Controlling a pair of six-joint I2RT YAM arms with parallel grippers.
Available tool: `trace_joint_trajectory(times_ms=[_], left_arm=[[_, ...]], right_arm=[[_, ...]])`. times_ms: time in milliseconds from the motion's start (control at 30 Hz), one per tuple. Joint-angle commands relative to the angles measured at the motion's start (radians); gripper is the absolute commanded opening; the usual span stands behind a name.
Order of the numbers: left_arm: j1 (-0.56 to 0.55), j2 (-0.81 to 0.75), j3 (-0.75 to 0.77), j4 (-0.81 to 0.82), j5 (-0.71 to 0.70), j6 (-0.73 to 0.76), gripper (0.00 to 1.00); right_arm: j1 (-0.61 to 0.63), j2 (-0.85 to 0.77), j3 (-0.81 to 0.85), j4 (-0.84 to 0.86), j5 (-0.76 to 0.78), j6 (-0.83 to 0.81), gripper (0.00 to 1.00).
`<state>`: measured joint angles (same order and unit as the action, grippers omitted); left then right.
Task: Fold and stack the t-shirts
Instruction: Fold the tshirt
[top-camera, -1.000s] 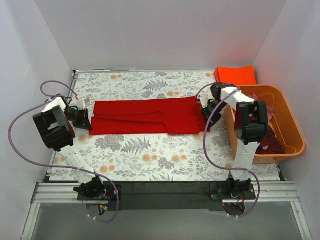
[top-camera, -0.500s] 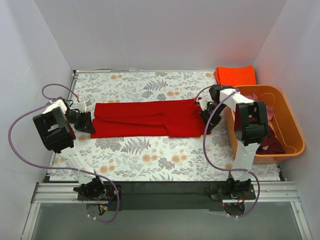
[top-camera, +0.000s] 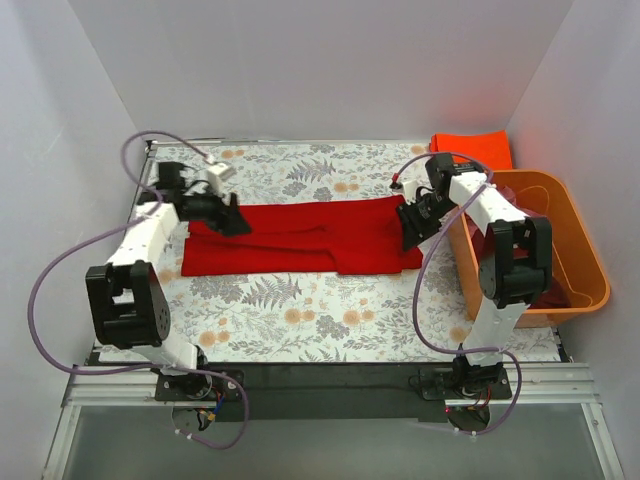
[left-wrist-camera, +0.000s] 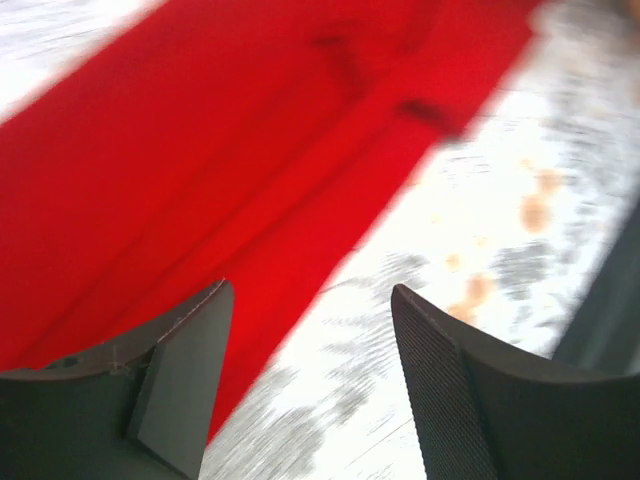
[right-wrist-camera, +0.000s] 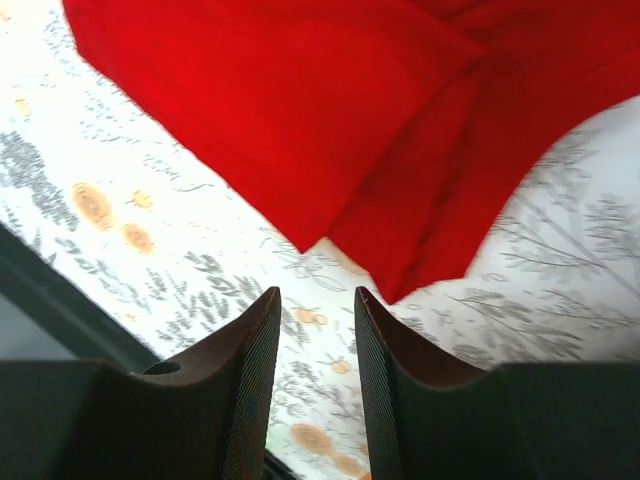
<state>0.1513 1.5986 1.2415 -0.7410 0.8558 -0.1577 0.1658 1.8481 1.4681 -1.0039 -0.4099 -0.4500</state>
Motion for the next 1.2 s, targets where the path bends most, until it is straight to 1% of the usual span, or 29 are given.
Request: trace_joint_trajectory(times_ms=[0, 33, 67, 100, 133, 167, 200, 233, 267, 300, 333, 367, 433, 467, 533, 600, 767, 1033, 1167], left_arm=[[-0.247, -0.083, -0.144, 0.228, 0.095, -0.276, 0.64], [-0.301, -0.095, -0.177, 0.344, 0.092, -0.384, 0.73], [-0.35, -0.107, -0.244, 0.409, 0.083, -0.457, 0.8], [-0.443, -0.121, -0.272, 0.476, 0.077, -0.515, 0.82], [-0.487, -0.12, -0.296, 0.6, 0.043, -0.623, 0.83], [-0.527, -0.115, -0.316, 0.652, 0.017, -0.664, 0.83], [-0.601, -0.105, -0.327, 0.687, -0.012, -0.693, 0.84], [-0.63, -0.074, -0.33, 0.734, -0.041, -0.726, 0.84], [-0.668, -0.059, -0.332, 0.77, -0.056, -0.788, 0.84], [-0.679, -0.042, -0.346, 0.797, -0.058, -0.83, 0.84], [-0.688, 0.001, -0.35, 0.86, -0.064, -0.864, 0.84], [-0.706, 0.021, -0.352, 0.88, -0.072, -0.934, 0.83], [-0.72, 0.07, -0.352, 0.925, -0.089, -0.986, 0.79], [-0.726, 0.111, -0.356, 0.939, -0.112, -1.017, 0.73], [-0.743, 0.136, -0.372, 0.994, -0.133, -1.077, 0.67], [-0.759, 0.161, -0.379, 1.034, -0.156, -1.111, 0.63], [-0.788, 0.193, -0.384, 1.054, -0.224, -1.152, 0.62], [-0.792, 0.251, -0.372, 1.022, -0.346, -1.203, 0.53], [-0.794, 0.262, -0.37, 1.008, -0.359, -1.212, 0.52]], right_arm=[[0.0, -0.001, -0.052, 0.014, -0.104, 0.048, 0.42], [-0.002, 0.008, -0.064, 0.025, -0.115, 0.062, 0.42], [-0.002, 0.013, -0.083, 0.037, -0.128, 0.069, 0.42], [0.0, 0.017, -0.092, 0.06, -0.132, 0.076, 0.43], [-0.002, 0.025, -0.1, 0.07, -0.132, 0.086, 0.44], [-0.002, 0.029, -0.106, 0.079, -0.13, 0.091, 0.44], [0.0, 0.033, -0.115, 0.085, -0.13, 0.096, 0.44], [0.0, 0.037, -0.121, 0.096, -0.13, 0.097, 0.44], [-0.002, 0.039, -0.132, 0.1, -0.129, 0.102, 0.44], [-0.002, 0.042, -0.137, 0.102, -0.127, 0.103, 0.45], [-0.002, 0.045, -0.144, 0.105, -0.129, 0.103, 0.44], [-0.002, 0.048, -0.15, 0.109, -0.133, 0.108, 0.45], [-0.003, 0.056, -0.166, 0.116, -0.144, 0.114, 0.44], [-0.002, 0.057, -0.169, 0.123, -0.142, 0.119, 0.44], [-0.002, 0.065, -0.175, 0.128, -0.139, 0.12, 0.44], [-0.002, 0.065, -0.184, 0.139, -0.13, 0.123, 0.44], [-0.003, 0.069, -0.216, 0.157, -0.13, 0.129, 0.44], [-0.003, 0.071, -0.244, 0.18, -0.133, 0.135, 0.41], [-0.005, 0.082, -0.241, 0.185, -0.139, 0.14, 0.41]])
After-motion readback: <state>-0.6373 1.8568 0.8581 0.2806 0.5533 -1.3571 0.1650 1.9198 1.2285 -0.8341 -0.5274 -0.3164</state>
